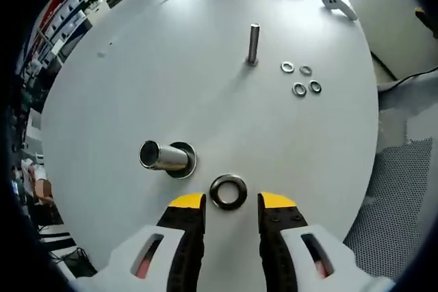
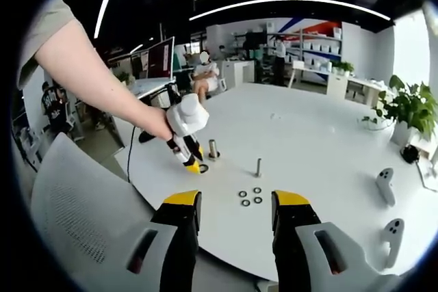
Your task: Place the washer onto the threaded stud by aligning its center hole with the stud, sliding it down to the base, and recovering from edge contact or off-axis alignment until the washer reaches the visible bottom stop.
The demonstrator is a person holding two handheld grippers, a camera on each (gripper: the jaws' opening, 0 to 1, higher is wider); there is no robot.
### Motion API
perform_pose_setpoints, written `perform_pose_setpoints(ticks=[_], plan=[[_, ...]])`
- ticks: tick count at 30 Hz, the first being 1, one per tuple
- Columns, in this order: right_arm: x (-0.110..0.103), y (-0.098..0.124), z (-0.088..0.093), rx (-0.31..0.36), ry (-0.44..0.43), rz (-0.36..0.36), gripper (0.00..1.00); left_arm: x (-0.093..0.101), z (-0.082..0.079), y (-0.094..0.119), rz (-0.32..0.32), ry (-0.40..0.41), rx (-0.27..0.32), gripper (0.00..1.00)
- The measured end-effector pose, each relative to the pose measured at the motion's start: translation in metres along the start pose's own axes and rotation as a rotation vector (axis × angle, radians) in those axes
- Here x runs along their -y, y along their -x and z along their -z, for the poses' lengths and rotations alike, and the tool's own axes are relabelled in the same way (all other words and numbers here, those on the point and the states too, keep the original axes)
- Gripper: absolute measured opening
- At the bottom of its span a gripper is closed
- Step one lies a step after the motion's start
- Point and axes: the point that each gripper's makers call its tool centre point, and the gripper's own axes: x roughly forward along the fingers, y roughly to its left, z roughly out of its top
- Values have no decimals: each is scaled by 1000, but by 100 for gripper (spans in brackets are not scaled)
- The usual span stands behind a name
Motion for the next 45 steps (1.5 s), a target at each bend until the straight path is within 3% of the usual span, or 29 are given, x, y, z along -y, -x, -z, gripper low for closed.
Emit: perform_pose_setpoints(ticks=[6, 7, 14, 22, 28, 30, 33, 35, 42, 45], plan=[[1, 0, 0, 1, -2, 4, 43, 4, 4, -9, 11, 12, -49, 27], [1, 0, 0, 2, -3, 4, 43, 2, 0, -8, 6, 21, -30, 26], [1, 0, -1, 7, -5, 4, 43, 2, 1, -9, 20, 22, -39, 24], [1, 0, -1, 8, -8, 4, 43, 3, 6, -7, 26, 0, -86, 21], [1, 0, -1, 8, -8, 3, 43, 6, 4, -7, 35, 23, -104, 24], [1, 0, -1, 9, -5, 1, 43, 7, 3, -7, 50, 66, -108, 26], [1, 1, -2, 13, -7, 4, 43, 5, 4, -7, 35, 71, -110, 24], [1, 1, -2, 12, -8, 5, 43, 5, 3, -7, 17, 19, -120, 22], [1, 1, -1, 11, -7, 3, 43, 1, 5, -8, 13, 93, -114, 23], [1, 1, -2, 15, -9, 4, 43, 1, 5, -10, 16, 85, -119, 25]])
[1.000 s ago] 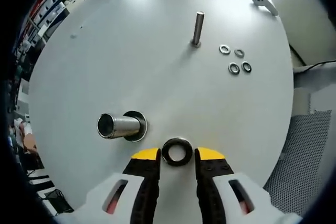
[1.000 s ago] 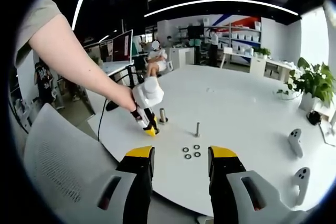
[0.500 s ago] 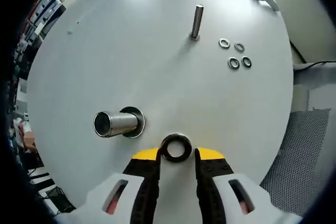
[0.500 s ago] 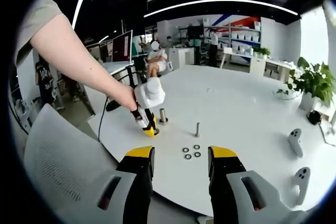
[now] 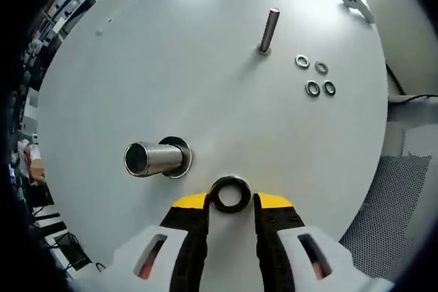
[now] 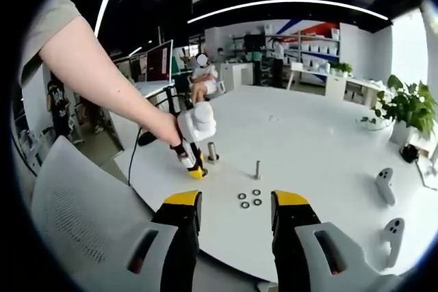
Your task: Place the washer onto the threaded stud by aligning its center hole with the stud, sliding it down to the base, and recovering from edge contact or off-axis alignment until the washer reaches the visible bottom stop.
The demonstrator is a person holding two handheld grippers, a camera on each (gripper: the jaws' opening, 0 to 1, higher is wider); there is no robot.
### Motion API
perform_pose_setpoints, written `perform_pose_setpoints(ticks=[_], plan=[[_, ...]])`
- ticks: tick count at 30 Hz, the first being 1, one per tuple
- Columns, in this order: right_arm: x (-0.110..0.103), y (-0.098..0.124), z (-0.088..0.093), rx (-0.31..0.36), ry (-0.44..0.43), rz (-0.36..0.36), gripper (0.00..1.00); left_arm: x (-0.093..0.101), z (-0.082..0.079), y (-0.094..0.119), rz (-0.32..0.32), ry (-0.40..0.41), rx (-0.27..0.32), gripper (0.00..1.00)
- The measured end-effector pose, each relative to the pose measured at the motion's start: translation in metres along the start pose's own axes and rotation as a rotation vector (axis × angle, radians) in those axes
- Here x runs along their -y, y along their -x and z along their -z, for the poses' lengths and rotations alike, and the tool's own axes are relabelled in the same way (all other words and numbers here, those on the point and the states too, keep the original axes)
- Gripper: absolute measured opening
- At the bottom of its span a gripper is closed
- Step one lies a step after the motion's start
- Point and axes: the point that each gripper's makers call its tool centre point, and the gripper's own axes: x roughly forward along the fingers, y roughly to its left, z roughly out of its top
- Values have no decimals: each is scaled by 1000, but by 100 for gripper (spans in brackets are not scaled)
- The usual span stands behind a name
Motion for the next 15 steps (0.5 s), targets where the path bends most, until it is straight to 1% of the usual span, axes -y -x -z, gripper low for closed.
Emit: perform_pose_setpoints(ticks=[5, 8, 10, 12, 15], plan=[[-1, 0, 0, -1, 1, -3, 42, -2, 0, -1, -6, 15, -14, 25], [-1, 0, 0, -1, 2, -4, 42, -2, -1, -2, -13, 37, -17, 25], [-1, 0, 0, 0, 0, -4, 42, -3, -1, -2, -17, 51, -15, 25], [-1, 0, 0, 1, 0, -4, 42, -5, -2, -3, -21, 90, -3, 25], [-1, 0, 0, 0, 2, -7, 42, -5, -2, -4, -23, 93, 0, 24]])
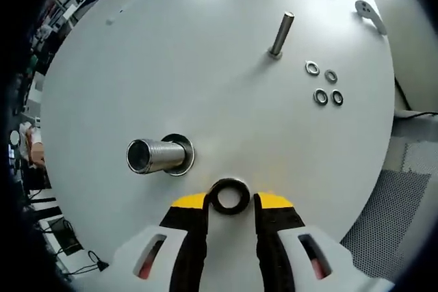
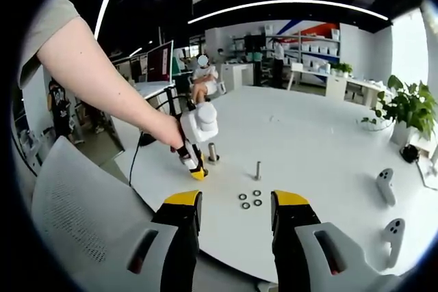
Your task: Place the washer onto the threaded stud by aligning its center hole with the stud, sliding it down to the base, and recovering from edge contact or off-axis alignment until the washer reaches the visible bottom stop.
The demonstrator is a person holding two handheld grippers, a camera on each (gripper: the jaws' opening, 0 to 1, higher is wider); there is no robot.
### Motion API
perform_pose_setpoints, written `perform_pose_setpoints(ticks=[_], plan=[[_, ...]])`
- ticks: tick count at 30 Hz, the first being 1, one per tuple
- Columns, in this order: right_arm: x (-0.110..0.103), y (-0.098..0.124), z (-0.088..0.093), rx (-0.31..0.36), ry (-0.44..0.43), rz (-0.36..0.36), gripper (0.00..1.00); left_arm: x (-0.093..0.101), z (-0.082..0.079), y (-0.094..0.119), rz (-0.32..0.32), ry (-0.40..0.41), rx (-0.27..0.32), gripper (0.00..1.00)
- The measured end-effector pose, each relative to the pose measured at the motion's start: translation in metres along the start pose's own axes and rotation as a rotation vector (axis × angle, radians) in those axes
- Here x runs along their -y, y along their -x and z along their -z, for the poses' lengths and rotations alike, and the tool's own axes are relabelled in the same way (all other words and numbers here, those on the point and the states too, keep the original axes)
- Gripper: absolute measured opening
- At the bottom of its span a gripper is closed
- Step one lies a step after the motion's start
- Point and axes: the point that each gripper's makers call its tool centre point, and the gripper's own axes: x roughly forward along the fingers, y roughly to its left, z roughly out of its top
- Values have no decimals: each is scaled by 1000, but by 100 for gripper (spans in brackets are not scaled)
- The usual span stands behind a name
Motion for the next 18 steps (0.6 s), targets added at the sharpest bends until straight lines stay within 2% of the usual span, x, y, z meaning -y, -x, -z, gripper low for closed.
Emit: perform_pose_setpoints(ticks=[4, 7, 12, 14, 16, 18], plan=[[0, 0, 0, -1, 0, -1, 42, 2, -2, 0, -6, -25, -5, 22], [0, 0, 0, -1, 1, -1, 42, 1, -2, 0, -12, 2, 0, 21], [0, 0, 1, -2, -2, -2, 42, 1, -2, 0, -11, -4, 0, 21], [0, 0, 1, -3, 1, -3, 42, 1, -1, 1, -10, 9, 12, 20], [0, 0, 1, -2, 0, -3, 42, 0, -3, 1, -10, 84, 61, 20], [0, 0, 1, -2, -1, -2, 42, 0, -2, 2, -15, 91, 92, 20]])
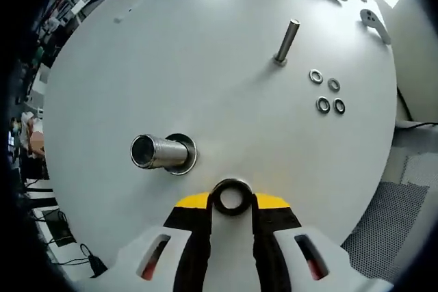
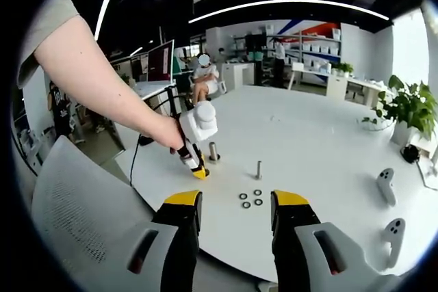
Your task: Place the washer onto the threaded stud by aligning its center hole with the stud, sliding it down to the base, and recovering from edge contact or off-axis alignment until the washer reaches the visible bottom stop.
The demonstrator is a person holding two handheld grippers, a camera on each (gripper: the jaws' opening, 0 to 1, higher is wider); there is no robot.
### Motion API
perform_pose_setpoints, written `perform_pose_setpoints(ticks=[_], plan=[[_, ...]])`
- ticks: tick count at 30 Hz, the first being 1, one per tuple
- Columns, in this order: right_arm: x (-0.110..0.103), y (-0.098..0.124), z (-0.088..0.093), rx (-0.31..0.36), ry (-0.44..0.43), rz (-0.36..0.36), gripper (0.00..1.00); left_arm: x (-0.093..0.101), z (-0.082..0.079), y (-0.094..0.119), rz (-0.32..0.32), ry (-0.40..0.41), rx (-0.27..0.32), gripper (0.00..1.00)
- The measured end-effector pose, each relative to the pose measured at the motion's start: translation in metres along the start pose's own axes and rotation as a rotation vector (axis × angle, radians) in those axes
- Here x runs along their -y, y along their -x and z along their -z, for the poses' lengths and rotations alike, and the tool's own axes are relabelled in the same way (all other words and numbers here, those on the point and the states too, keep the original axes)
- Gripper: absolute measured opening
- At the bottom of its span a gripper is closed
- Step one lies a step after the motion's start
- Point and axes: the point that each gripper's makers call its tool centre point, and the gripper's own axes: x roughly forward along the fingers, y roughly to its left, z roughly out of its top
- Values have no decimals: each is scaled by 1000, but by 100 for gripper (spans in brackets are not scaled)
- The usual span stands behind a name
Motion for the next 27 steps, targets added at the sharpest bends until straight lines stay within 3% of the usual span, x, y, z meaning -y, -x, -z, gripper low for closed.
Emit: perform_pose_setpoints(ticks=[11, 27], plan=[[-1, 0, 0, 0, 3, -2, 42, 0, -3, -1, -8, -98, 14, 19], [0, 0, -1, 5, 1, 1, 42, -7, -1, 6, -20, -149, 9, 19]])
